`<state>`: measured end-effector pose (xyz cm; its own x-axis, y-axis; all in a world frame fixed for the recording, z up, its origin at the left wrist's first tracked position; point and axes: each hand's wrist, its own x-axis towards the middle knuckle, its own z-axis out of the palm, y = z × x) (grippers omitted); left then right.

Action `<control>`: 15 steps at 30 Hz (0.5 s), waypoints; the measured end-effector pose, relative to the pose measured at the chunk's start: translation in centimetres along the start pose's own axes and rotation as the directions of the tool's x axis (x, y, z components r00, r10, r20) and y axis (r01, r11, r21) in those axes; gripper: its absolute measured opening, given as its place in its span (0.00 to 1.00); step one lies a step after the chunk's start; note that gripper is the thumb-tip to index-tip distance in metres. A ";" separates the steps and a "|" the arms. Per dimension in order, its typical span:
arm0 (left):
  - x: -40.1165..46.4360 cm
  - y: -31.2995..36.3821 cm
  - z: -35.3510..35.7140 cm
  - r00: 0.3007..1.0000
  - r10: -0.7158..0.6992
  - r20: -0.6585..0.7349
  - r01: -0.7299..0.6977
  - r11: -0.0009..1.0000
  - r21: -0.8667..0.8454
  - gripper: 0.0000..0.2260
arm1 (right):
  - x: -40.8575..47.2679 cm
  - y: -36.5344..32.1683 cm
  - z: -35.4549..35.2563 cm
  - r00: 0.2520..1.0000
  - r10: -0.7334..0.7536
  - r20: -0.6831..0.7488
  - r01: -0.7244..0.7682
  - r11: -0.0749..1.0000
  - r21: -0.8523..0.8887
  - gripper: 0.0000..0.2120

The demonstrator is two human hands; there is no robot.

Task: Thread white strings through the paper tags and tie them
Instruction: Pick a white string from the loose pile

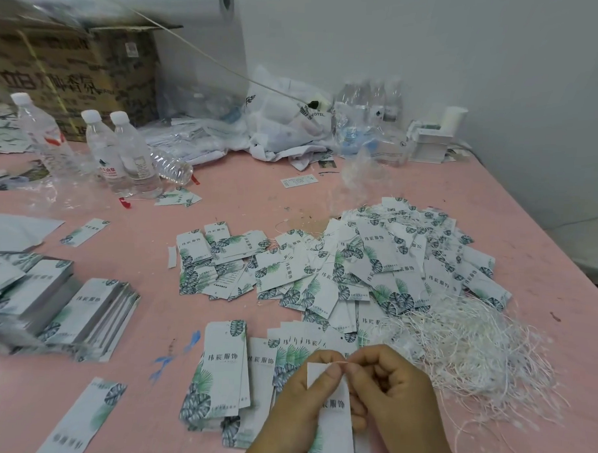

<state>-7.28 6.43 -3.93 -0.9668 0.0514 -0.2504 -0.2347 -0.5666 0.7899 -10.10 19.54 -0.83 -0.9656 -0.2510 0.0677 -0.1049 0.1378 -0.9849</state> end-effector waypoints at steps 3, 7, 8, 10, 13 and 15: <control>0.0 -0.1 -0.1 0.999 0.038 -0.013 -0.038 0.999 0.019 0.22 | -0.2 0.4 0.0 0.999 -0.049 -0.021 0.045 0.990 -0.131 0.14; 0.3 -0.4 -0.3 0.996 0.059 -0.067 -0.057 0.998 0.031 0.22 | -0.1 0.6 0.1 0.997 -0.075 -0.020 0.071 0.986 -0.152 0.15; 0.4 -0.4 -0.3 0.995 0.065 -0.072 -0.062 0.997 0.040 0.18 | -0.1 0.6 0.1 0.997 -0.076 -0.014 0.073 0.986 -0.152 0.15; 0.3 -0.2 -0.2 0.994 0.074 -0.081 -0.071 0.996 0.049 0.12 | -0.1 0.5 0.0 0.997 -0.074 0.017 0.076 0.986 -0.147 0.15; 0.0 0.2 -0.3 0.988 0.077 -0.137 -0.080 0.997 -0.017 0.11 | 0.2 -0.1 -0.6 0.998 -0.026 0.050 0.026 1.000 0.005 0.13; 0.0 0.5 -0.4 0.984 0.063 -0.169 -0.088 0.985 -0.147 0.09 | 1.2 -0.5 -1.9 0.996 0.088 0.015 -0.090 0.971 0.221 0.08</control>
<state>-7.40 5.79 -3.81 -0.9486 -0.1236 -0.2912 -0.1313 -0.6837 0.7179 -11.63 20.94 0.08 -0.9674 -0.2523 -0.0220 0.0371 -0.0551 -0.9978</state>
